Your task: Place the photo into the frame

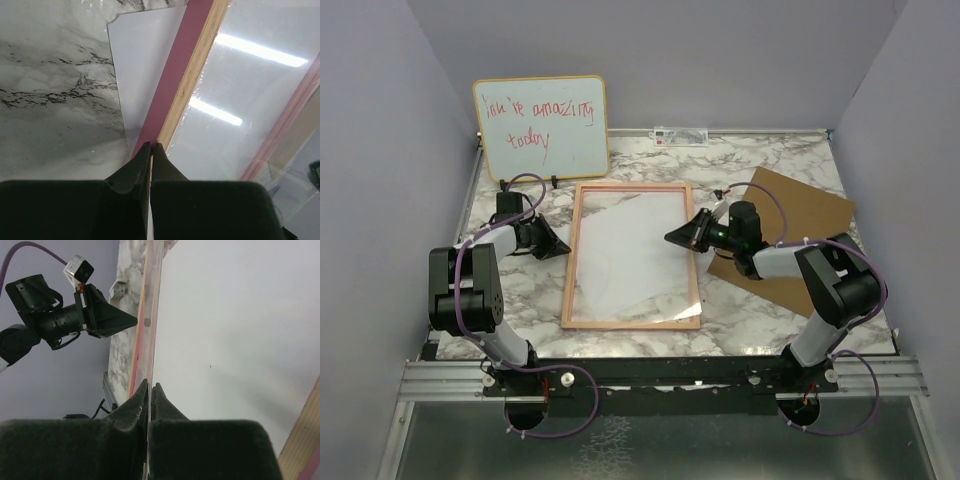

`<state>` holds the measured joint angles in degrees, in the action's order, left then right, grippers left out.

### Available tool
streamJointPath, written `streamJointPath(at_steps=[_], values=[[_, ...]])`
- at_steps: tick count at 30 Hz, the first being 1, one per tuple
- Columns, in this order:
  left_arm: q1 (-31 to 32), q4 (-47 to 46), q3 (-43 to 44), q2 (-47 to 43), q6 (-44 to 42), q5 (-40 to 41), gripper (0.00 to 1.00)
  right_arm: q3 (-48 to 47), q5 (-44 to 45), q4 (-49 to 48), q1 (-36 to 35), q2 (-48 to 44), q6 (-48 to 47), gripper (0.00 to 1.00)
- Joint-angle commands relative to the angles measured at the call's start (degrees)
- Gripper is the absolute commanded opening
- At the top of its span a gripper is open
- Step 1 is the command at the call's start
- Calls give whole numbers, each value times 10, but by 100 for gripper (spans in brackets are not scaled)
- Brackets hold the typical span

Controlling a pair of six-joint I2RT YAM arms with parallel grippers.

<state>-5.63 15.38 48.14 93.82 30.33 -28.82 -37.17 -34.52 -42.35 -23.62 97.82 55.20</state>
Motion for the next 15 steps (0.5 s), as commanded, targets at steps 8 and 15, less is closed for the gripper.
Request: streamJointPath(at_steps=[8, 15], values=[[5, 16, -24, 36, 0, 36, 0, 21, 37, -66, 0, 5, 31, 1], [5, 17, -26, 36, 2, 35, 0, 14, 52, -69, 0, 13, 48, 1]])
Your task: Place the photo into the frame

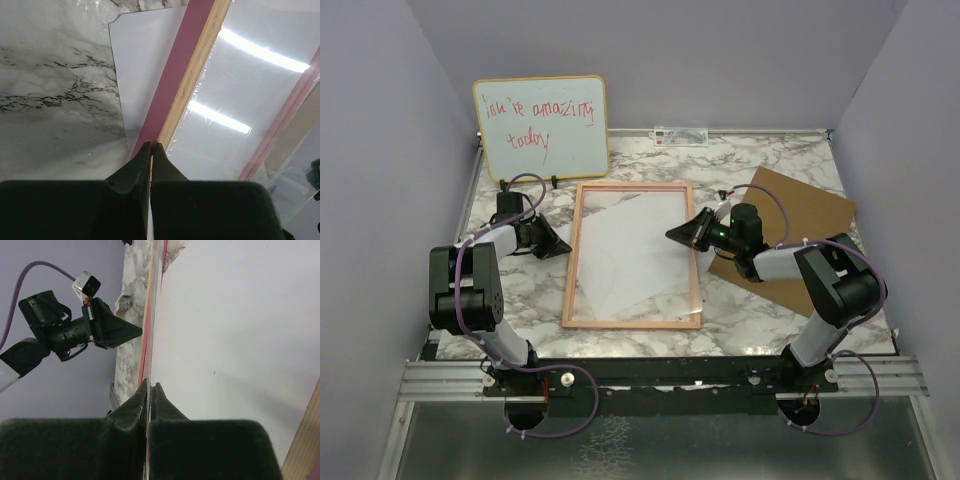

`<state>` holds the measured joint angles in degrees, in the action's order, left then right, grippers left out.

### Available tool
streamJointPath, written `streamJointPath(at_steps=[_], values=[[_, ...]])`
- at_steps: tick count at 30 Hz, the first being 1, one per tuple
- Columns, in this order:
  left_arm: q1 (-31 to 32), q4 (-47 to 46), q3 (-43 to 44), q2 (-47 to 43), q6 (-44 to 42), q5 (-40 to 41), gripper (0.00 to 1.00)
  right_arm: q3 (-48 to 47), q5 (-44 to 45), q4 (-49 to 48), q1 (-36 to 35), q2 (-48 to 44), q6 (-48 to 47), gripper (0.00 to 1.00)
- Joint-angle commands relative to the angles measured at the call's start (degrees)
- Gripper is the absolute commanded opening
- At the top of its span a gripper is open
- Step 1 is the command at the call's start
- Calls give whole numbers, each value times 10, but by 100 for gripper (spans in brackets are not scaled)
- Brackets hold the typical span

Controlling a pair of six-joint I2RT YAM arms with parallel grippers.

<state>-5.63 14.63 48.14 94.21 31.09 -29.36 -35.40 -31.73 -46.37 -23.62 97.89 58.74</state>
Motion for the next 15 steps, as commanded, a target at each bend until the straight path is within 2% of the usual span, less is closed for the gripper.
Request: streamJointPath(at_steps=[1, 10, 15], values=[[5, 24, -25, 31, -6, 41, 0, -3, 30, -26, 0, 11, 13, 1], [5, 24, -26, 33, -2, 45, 0, 8, 48, -42, 0, 9, 14, 1], [5, 23, -24, 36, -2, 44, 0, 4, 21, -71, 0, 31, 25, 1]])
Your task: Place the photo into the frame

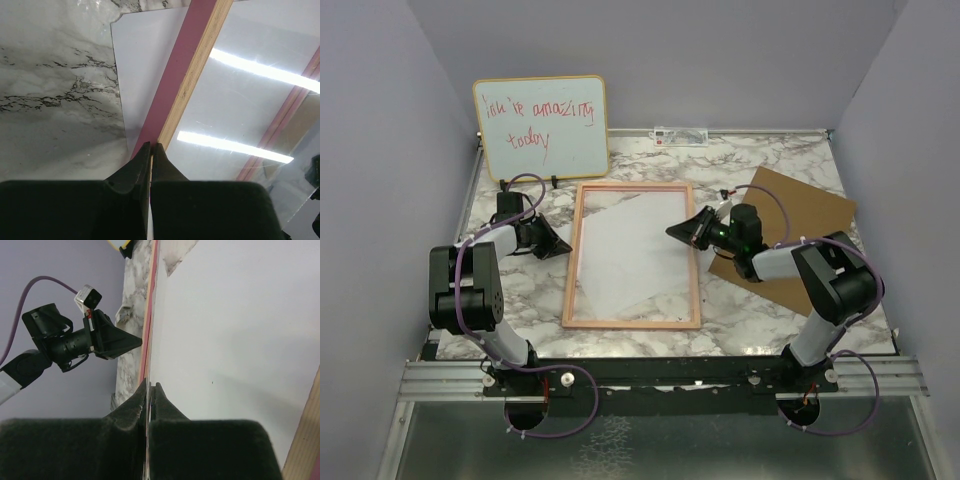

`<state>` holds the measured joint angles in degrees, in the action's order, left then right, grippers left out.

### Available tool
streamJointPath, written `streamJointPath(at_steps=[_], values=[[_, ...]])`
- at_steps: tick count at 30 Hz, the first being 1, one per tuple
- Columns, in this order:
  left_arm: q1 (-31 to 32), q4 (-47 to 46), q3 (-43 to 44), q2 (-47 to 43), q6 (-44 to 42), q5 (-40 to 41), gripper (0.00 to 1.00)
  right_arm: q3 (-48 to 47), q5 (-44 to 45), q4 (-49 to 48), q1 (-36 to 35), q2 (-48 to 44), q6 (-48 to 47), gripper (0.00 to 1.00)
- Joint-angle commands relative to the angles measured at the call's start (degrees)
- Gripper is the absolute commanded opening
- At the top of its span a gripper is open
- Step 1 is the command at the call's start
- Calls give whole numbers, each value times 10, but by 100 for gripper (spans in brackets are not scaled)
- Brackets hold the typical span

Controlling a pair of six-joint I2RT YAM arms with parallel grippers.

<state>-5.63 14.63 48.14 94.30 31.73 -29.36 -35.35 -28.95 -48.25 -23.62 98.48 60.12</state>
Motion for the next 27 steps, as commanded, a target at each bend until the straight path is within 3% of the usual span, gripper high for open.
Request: streamJointPath(at_steps=[1, 13, 27], values=[[5, 24, -25, 35, -10, 43, 0, 3, -14, -63, 0, 29, 17, 1], [5, 23, -21, 40, -11, 43, 0, 19, -38, -150, -1, 15, 30, 1], [5, 23, -23, 42, -12, 40, 0, 2, -20, -114, -1, 32, 26, 1]])
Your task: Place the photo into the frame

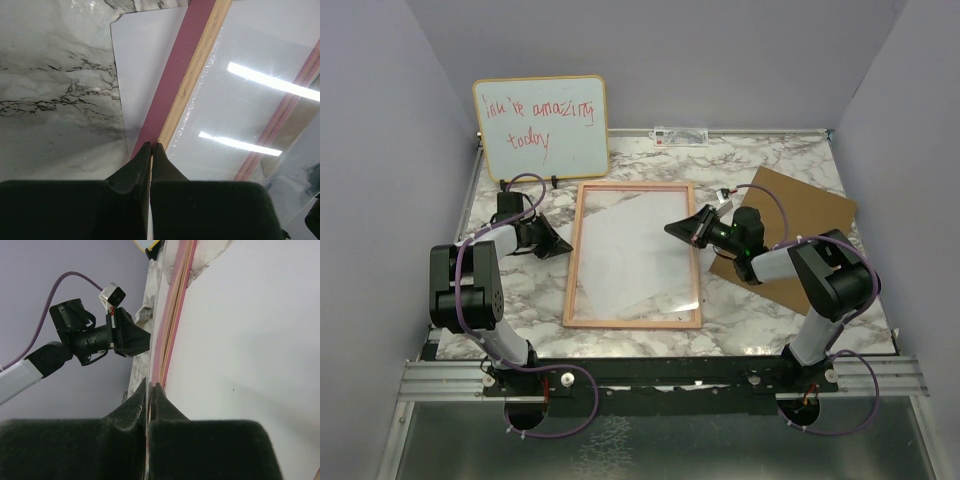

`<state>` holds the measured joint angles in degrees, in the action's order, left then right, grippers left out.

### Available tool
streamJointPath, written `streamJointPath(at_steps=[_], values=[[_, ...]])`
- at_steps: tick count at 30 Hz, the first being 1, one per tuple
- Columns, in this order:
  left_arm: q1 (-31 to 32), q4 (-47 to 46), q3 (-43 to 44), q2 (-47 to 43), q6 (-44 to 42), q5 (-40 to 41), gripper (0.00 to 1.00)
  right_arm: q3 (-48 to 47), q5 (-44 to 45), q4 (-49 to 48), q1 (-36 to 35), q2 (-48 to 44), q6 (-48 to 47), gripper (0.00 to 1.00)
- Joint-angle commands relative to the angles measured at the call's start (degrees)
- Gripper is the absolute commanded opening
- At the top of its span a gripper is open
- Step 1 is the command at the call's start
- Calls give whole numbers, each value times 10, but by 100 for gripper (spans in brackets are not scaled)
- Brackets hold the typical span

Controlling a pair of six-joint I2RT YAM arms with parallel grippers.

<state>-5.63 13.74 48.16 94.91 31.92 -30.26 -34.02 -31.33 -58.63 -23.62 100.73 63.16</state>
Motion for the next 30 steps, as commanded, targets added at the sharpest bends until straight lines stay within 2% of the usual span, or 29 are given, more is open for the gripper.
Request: streamJointPath(at_steps=[1, 30], values=[[5, 32, -22, 36, -14, 49, 0, -13, 2, -14, -1, 10, -5, 1], [5, 32, -26, 38, -15, 49, 0, -19, -16, -26, -7, 9, -22, 1]])
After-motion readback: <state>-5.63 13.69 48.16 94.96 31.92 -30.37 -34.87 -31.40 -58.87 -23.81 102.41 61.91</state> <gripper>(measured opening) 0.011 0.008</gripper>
